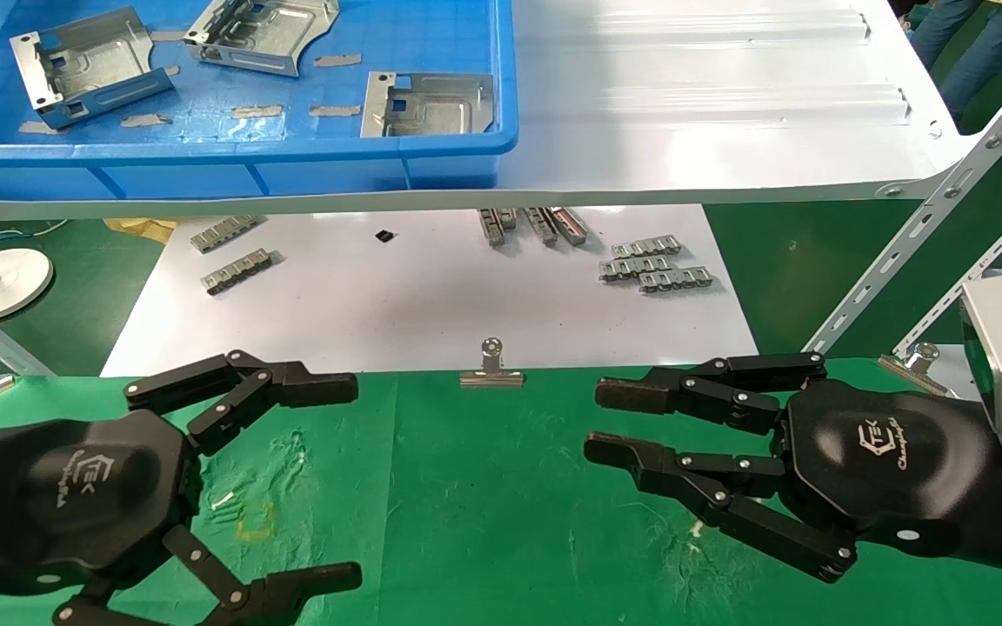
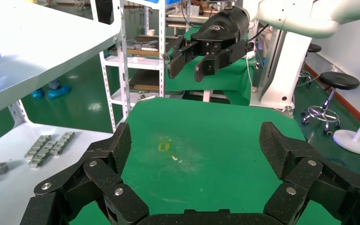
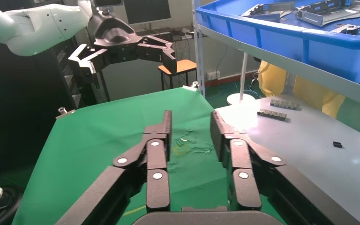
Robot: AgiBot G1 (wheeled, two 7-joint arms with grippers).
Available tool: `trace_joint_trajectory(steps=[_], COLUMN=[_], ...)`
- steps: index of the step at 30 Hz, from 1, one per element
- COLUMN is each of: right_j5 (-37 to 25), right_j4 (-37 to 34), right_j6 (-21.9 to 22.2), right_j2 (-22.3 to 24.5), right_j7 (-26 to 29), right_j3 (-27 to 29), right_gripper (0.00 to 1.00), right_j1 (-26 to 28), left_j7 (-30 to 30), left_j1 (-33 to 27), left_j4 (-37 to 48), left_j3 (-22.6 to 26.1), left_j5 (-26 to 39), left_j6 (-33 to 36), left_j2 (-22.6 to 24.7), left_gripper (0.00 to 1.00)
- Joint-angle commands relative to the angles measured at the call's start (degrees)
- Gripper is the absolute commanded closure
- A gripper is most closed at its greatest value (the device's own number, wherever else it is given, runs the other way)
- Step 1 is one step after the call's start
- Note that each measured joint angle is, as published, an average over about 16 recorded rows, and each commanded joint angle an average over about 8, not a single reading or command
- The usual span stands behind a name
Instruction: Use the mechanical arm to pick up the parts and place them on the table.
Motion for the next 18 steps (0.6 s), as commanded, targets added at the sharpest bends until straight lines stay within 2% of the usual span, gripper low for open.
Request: trace_joint_trajectory(steps=[1, 18], right_j5=[0.0, 0.0], right_j4=[0.0, 0.0], right_j6=[0.0, 0.0], right_j2=[0.0, 0.0], right_j7=[0.0, 0.0], right_j3=[0.0, 0.0], right_gripper=[1.00, 1.00], right_j1=[0.0, 0.0], left_j7=[0.0, 0.0], left_j1=[0.0, 0.0], left_j4=[0.0, 0.0], left_j3=[0.0, 0.0], left_j5=[0.0, 0.0], left_j6=[0.0, 0.0], left_j2=[0.0, 0.0], left_gripper=[0.00, 0.00])
